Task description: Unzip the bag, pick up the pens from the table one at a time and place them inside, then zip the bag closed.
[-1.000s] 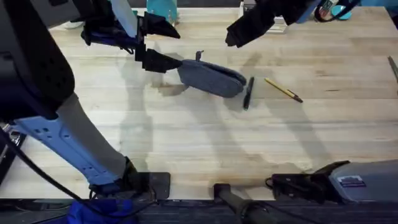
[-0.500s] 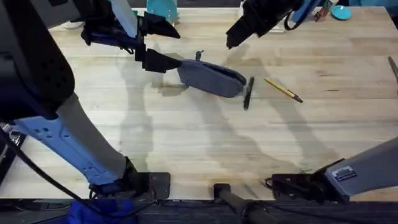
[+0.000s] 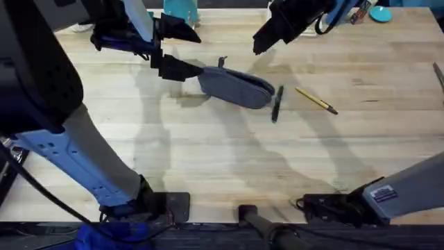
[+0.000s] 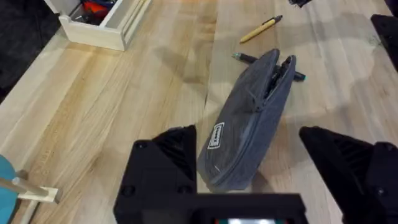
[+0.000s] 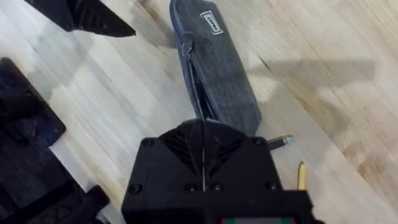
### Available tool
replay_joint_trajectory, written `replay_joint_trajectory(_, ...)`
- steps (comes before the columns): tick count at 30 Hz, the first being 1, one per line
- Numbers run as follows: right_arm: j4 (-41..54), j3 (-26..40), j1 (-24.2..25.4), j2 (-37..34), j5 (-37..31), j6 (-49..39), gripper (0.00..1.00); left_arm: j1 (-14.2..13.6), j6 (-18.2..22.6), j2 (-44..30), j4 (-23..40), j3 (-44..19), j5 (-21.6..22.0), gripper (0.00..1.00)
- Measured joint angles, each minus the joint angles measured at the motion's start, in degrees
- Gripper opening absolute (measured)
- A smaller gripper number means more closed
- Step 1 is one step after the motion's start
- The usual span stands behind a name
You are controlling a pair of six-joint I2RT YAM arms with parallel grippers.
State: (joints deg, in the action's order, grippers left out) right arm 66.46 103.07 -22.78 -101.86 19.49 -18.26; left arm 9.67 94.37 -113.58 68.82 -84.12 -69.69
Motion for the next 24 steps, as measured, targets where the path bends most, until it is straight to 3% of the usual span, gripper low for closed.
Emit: replay_joint_trajectory(24,-11.08,-13.22,-3.00,0.00,-1.73,-4.75,0.030,0.00,0.00,0.00,0.00,0.00,0.00,0.994)
